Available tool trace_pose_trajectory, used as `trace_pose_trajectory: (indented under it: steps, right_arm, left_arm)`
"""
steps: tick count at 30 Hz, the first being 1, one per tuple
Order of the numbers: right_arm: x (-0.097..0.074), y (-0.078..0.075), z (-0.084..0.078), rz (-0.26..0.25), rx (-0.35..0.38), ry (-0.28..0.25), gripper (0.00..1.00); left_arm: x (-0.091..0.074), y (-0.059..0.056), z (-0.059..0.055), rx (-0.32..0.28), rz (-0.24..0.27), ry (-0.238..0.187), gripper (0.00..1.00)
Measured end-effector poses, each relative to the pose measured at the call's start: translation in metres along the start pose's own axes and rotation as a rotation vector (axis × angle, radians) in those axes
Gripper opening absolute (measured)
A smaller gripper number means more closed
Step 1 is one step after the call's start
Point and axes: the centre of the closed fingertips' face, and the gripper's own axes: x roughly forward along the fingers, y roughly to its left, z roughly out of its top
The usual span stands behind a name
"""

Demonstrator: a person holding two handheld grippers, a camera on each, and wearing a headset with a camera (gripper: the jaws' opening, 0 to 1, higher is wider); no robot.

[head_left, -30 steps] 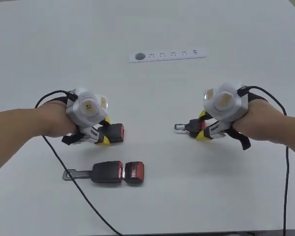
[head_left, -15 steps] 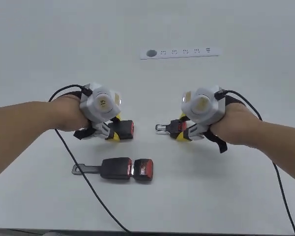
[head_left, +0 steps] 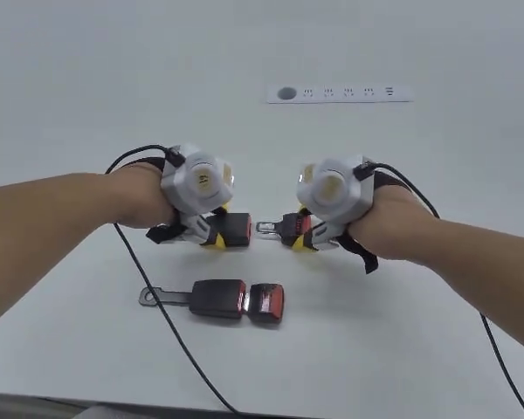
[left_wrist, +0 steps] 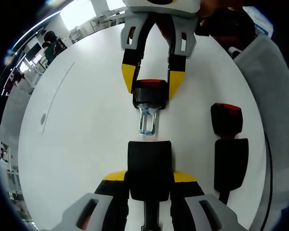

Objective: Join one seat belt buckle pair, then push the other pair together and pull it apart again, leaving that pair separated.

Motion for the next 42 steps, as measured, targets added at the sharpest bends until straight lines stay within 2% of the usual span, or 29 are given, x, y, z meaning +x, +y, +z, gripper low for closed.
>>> trace_pose_trajectory:
  steps: [14, 19, 35, 42]
  right_arm:
    - [0.006, 0.001, 0.007, 0.008, -0.025, 0.004, 0.33]
    - [0.005, 0.002, 0.009, -0.003, -0.065, 0.017, 0.33]
    - [0.006, 0.000, 0.010, 0.002, -0.072, 0.010, 0.33]
    - [0.010, 0.005, 0.018, 0.009, -0.080, -0.004, 0.33]
  left_arm:
    - [0.000, -0.001, 0.000, -0.004, -0.007, 0.011, 0.33]
    - [0.000, -0.001, 0.000, -0.006, -0.007, 0.012, 0.33]
    - [0.000, -0.002, 0.000, -0.014, -0.020, 0.018, 0.33]
    - [0.000, -0.002, 0.000, -0.015, -0.014, 0.011, 0.33]
